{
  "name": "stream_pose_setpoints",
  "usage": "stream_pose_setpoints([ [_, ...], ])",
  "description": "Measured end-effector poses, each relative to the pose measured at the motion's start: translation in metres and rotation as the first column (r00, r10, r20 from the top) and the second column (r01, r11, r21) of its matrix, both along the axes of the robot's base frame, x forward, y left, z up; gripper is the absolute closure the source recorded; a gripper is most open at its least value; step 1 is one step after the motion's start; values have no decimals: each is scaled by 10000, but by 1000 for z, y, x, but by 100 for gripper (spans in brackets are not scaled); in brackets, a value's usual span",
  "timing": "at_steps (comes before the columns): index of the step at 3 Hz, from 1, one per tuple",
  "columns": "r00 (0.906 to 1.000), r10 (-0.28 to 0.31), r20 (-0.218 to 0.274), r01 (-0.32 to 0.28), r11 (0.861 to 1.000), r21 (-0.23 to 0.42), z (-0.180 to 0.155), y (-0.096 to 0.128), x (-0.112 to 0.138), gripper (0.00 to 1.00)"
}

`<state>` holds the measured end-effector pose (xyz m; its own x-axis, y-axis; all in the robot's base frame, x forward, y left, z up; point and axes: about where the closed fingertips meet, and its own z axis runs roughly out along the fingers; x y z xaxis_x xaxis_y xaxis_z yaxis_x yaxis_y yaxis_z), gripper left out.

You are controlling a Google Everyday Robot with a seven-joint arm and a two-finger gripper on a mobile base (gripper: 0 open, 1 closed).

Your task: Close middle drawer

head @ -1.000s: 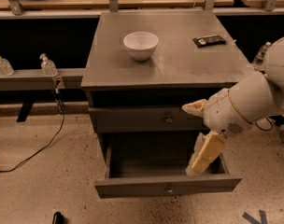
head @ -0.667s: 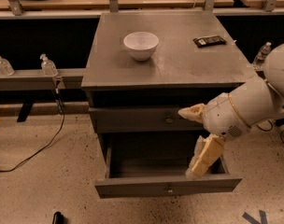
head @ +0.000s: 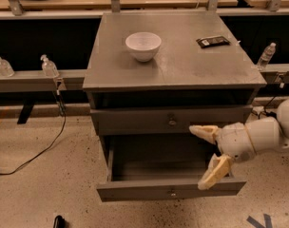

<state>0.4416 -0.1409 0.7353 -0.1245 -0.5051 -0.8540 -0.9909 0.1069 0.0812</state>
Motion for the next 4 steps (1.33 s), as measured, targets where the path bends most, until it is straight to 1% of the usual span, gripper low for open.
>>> stream_pose_setpoints([
  [1,9994,-254,215,242,9983,529,-70,-21,9,0],
  [2,9934,-1065,422,1052,9939,320,-160,-38,20,0],
  [3,9856,-1669,273,1662,9858,237,-214,-50,22,0],
  [4,9852,-1703,205,1697,9851,274,-219,-49,22,0],
])
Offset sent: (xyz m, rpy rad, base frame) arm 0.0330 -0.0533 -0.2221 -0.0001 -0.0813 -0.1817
